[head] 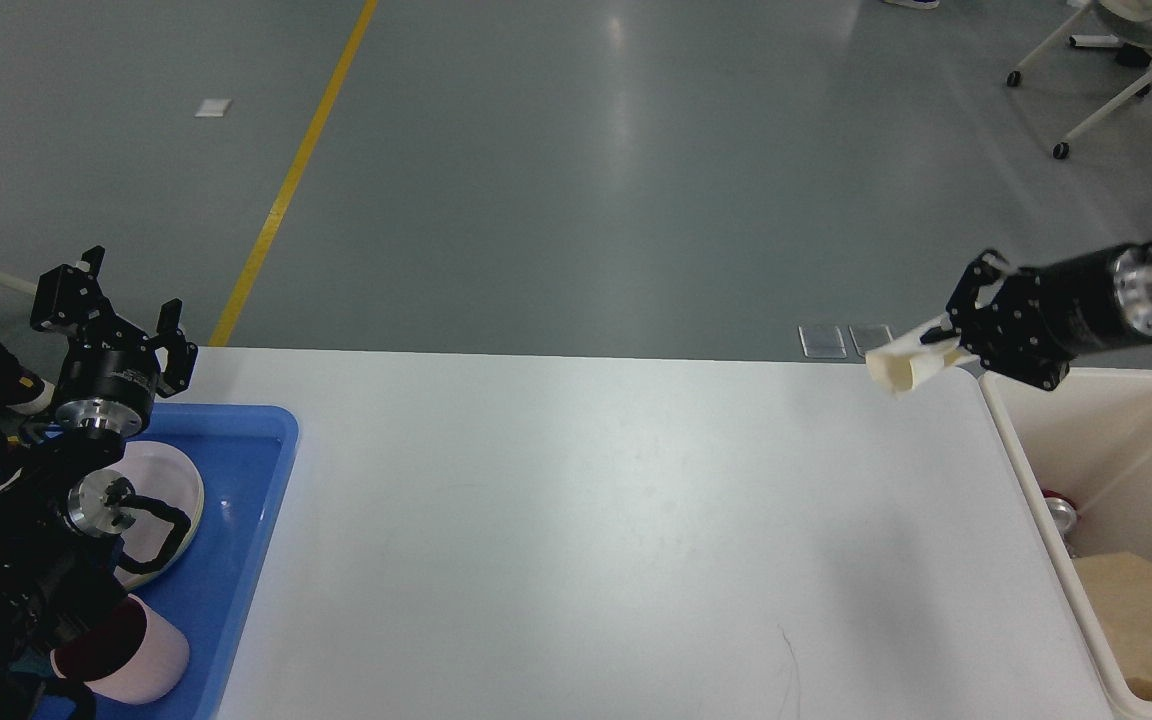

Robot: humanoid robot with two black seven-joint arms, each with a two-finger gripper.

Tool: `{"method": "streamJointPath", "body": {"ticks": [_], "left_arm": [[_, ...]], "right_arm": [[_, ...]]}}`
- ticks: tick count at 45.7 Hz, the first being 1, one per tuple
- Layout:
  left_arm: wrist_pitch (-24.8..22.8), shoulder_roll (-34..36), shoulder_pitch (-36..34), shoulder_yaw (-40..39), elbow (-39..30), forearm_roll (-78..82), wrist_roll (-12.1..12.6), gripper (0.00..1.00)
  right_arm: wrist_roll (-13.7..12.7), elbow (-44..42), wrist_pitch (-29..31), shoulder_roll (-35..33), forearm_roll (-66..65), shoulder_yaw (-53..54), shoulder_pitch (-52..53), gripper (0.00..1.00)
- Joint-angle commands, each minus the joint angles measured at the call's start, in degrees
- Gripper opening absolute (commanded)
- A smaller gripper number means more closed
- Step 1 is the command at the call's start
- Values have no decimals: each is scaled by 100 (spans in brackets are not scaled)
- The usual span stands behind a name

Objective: Tidy desktop
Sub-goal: 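Lift the paper cup and drop it into the white bin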

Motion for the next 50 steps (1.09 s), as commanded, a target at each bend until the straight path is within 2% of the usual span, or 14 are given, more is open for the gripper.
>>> {"method": "streamJointPath", "body": {"ticks": [1, 4, 10, 15, 25, 34, 39, 40, 42, 50], "left_arm": [[8, 0, 0, 0, 0, 0, 0, 96], [-1, 0, 0, 0, 0, 0, 0, 96], [8, 0, 0, 0, 0, 0, 0, 96], [-1, 0, 0, 0, 0, 0, 0, 96], [-1, 0, 0, 0, 0, 0, 0, 96], [8, 0, 0, 0, 0, 0, 0, 96], [-1, 0, 0, 0, 0, 0, 0, 96], [8, 0, 0, 0, 0, 0, 0, 96], [-1, 0, 0, 0, 0, 0, 0, 96], [8, 0, 0, 0, 0, 0, 0, 96]], "right_arm": [[1, 23, 621, -45, 6, 5, 879, 0], [1, -12, 657, -63, -3, 5, 1188, 0], [1, -187, 464, -63, -134, -100, 1153, 0], [1, -442, -98, -63, -267, -574, 925, 0], [1, -960, -1733, -186, -267, -988, -471, 0], [10, -1803, -2673, -125, -205, -716, -2106, 0], [10, -2322, -3008, 68, -205, -260, -3089, 0], [10, -2445, -3052, 130, -205, -163, -3257, 3], [10, -2735, -3114, 235, -205, 39, -3574, 17], [18, -4316, -3202, 841, -205, 628, -4752, 97]]}}
